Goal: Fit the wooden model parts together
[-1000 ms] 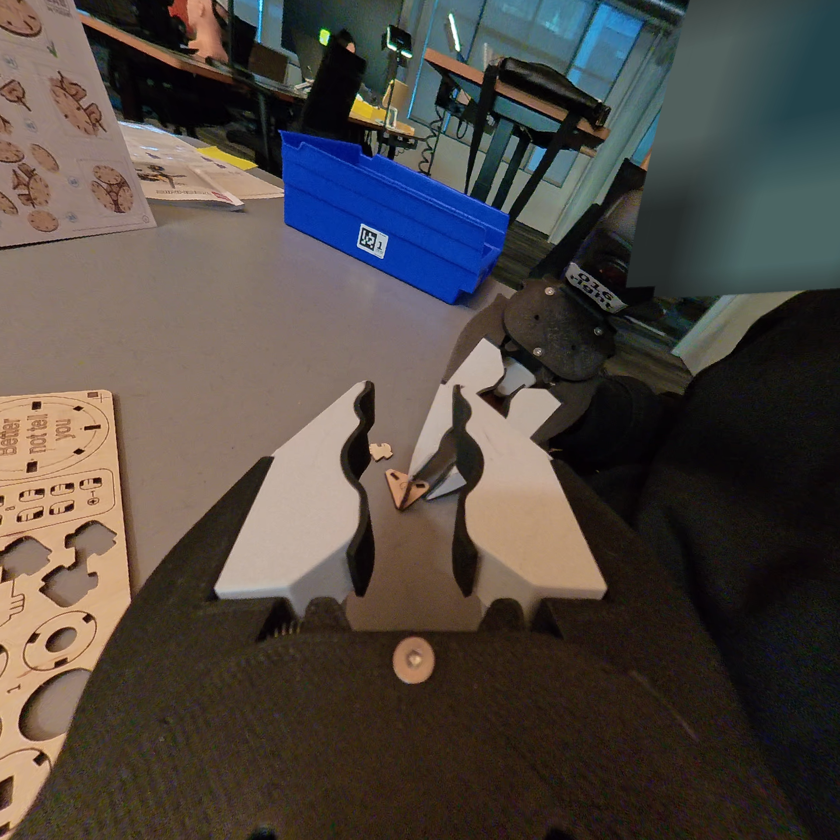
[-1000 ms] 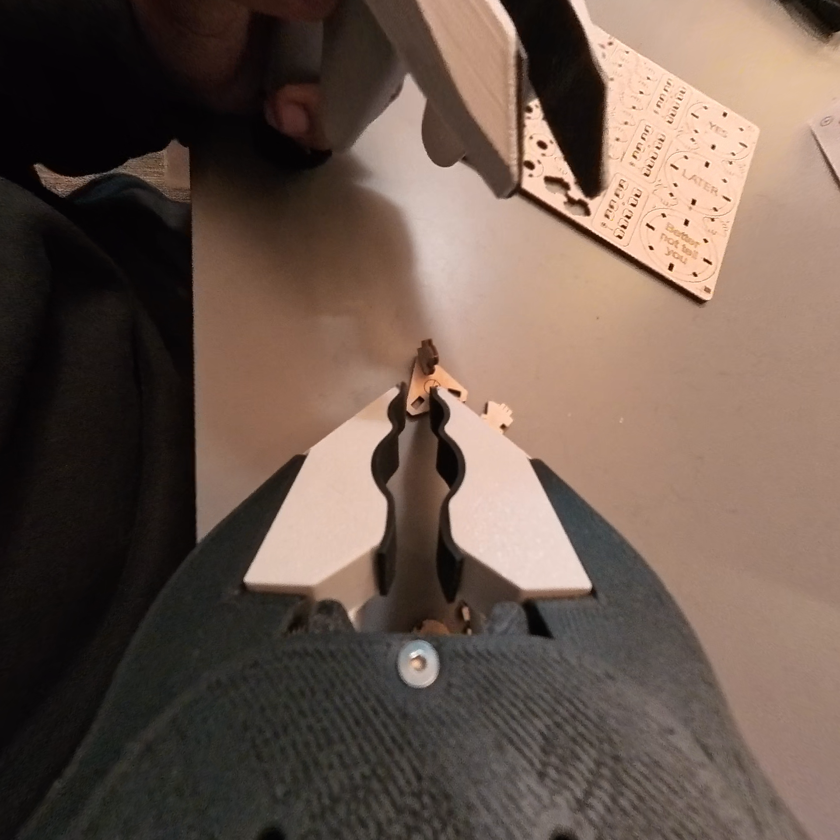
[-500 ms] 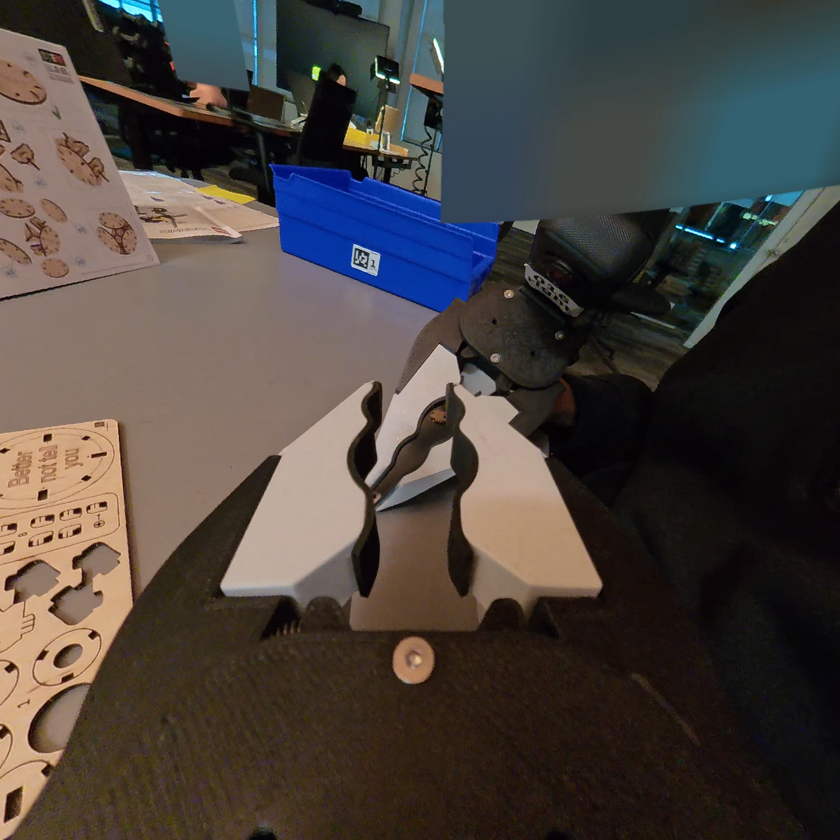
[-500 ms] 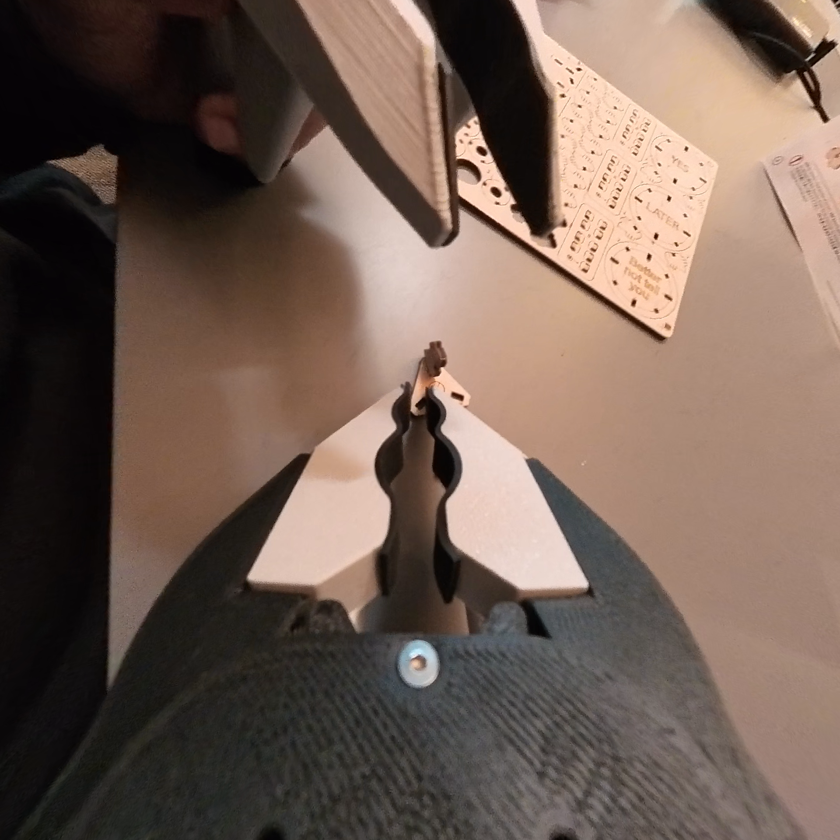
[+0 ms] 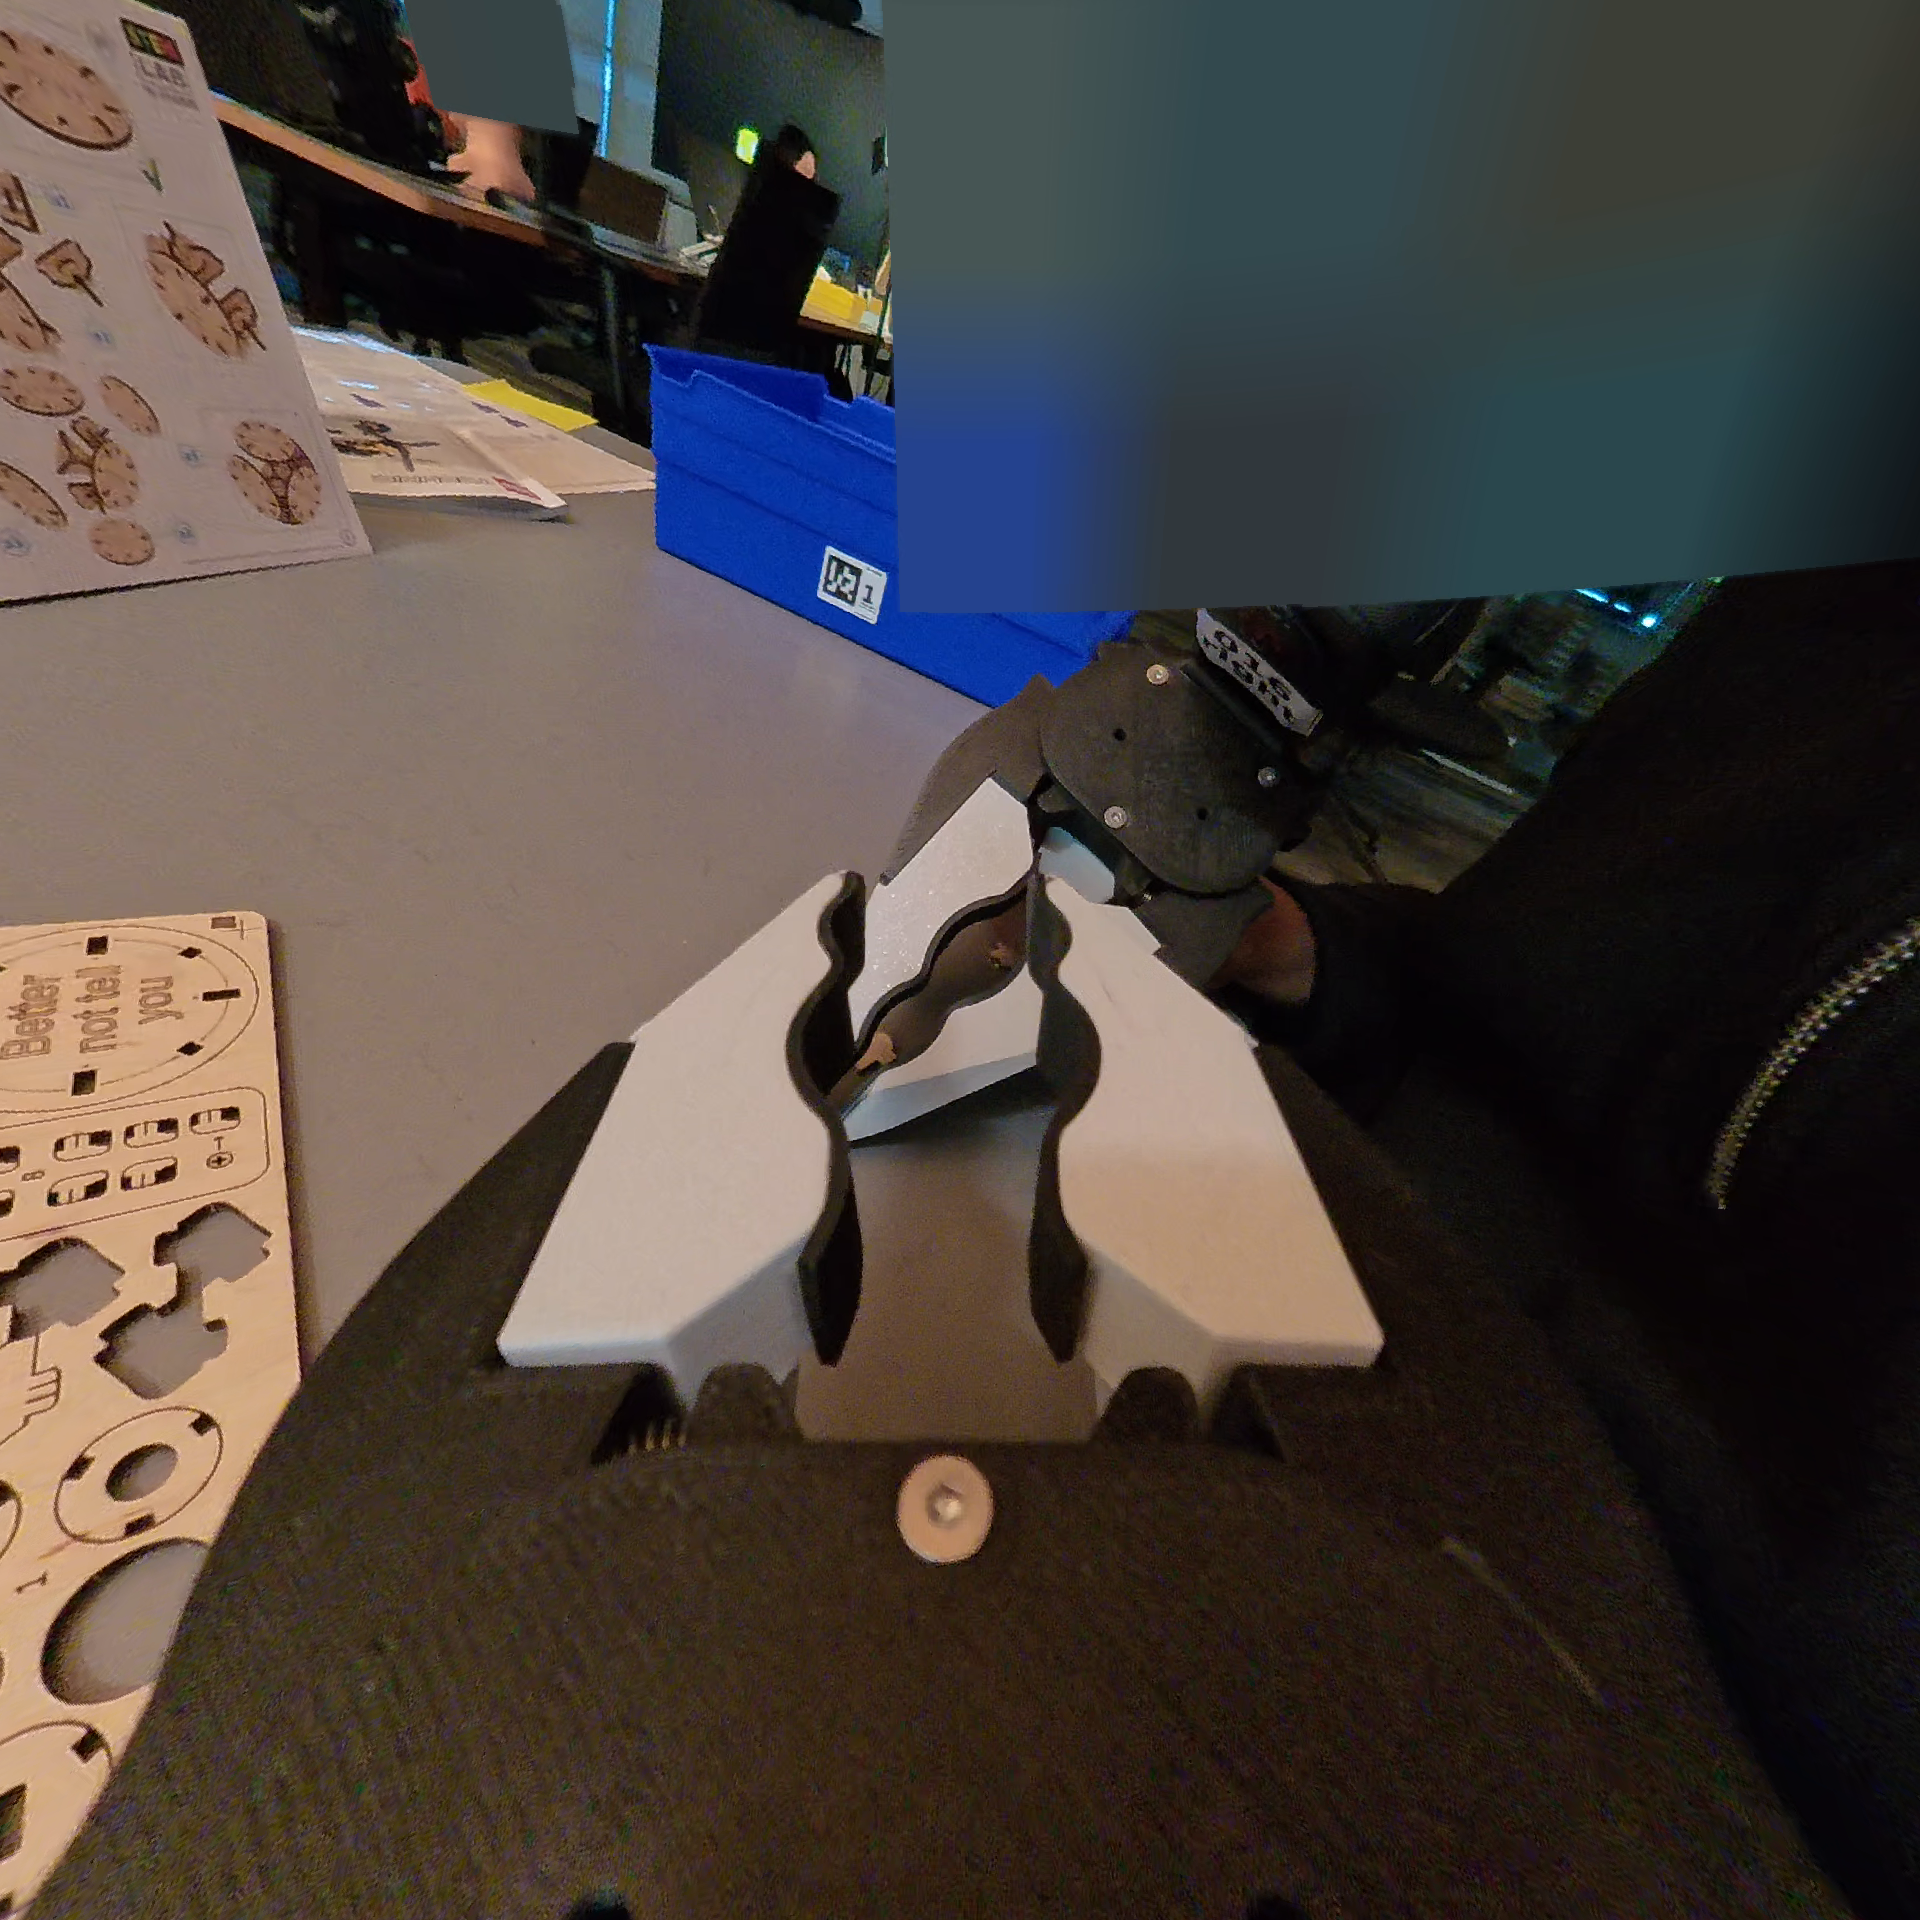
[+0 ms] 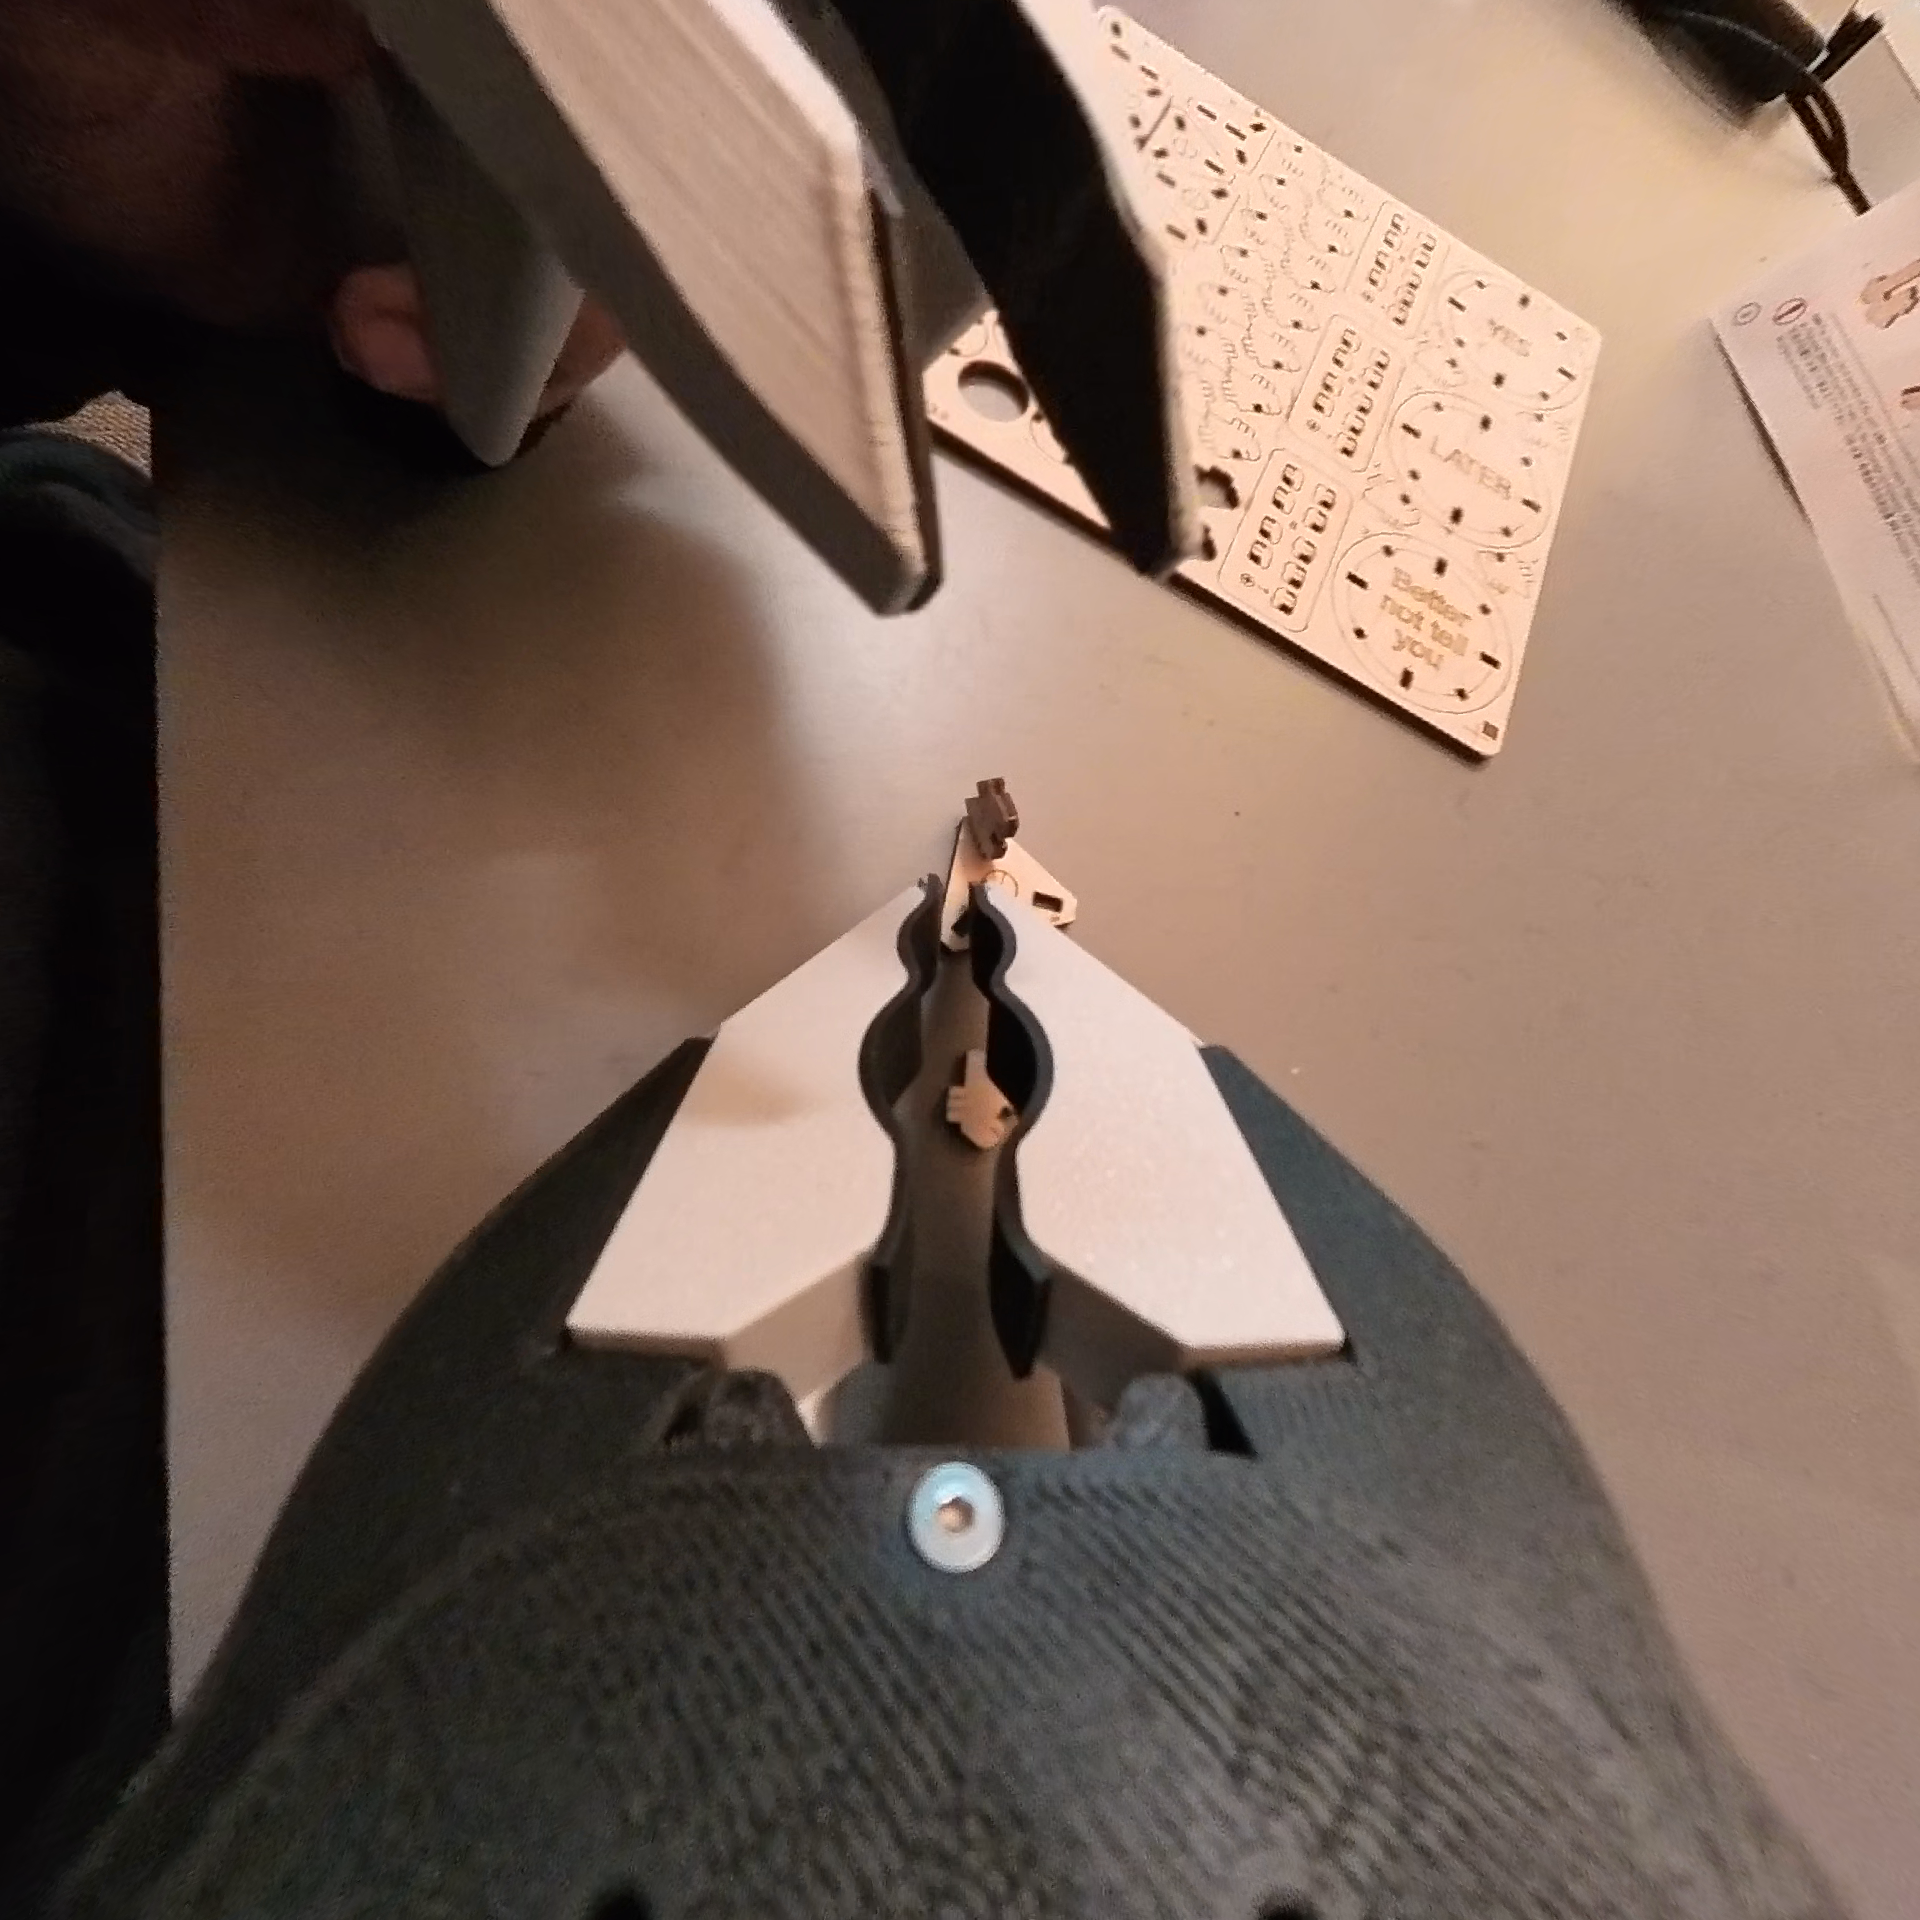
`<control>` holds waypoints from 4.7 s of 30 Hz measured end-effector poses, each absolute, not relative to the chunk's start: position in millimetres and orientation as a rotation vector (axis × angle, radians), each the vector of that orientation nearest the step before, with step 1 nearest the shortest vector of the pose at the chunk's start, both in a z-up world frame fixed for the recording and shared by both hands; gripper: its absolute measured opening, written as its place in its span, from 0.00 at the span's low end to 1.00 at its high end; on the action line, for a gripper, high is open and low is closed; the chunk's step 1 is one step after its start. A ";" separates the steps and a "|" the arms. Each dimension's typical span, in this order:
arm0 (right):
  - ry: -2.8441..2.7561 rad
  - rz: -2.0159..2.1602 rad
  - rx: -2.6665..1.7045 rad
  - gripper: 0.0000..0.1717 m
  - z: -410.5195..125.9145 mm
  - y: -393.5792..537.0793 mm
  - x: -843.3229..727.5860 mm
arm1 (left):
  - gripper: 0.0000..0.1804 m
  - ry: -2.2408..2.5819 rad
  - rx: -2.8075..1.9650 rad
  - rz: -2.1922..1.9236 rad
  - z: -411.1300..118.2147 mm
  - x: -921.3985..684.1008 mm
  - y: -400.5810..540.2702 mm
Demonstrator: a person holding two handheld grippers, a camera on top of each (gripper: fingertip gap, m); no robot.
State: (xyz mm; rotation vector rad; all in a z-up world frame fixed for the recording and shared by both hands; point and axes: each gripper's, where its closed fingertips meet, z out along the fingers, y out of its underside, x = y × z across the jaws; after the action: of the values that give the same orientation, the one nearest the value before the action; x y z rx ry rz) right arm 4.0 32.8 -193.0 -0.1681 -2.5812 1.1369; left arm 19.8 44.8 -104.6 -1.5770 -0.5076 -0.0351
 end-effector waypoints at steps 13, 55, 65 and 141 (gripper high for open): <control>-2.683 1.246 -0.478 0.01 -192.2 44.1 -25.0 | 0.17 -0.586 -1.499 -0.137 -102.8 8.8 37.7; -2.624 1.173 -0.154 0.00 -192.8 33.6 -16.1 | 0.17 -0.757 -1.512 -0.023 -114.0 -20.4 24.9; -2.671 1.225 -0.369 0.16 -191.8 42.4 -26.3 | 0.08 -0.757 -2.091 0.117 -172.2 -22.2 37.7; -2.545 1.688 -0.550 0.24 -147.6 85.4 -7.0 | 0.01 -0.842 -2.028 -0.043 -182.3 -9.8 47.9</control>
State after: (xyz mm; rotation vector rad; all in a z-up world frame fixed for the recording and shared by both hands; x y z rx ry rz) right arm -7.0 85.4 -147.6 -0.5498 -2.5448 1.6880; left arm -9.8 47.9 -182.3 -2.0284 -0.8419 -0.0428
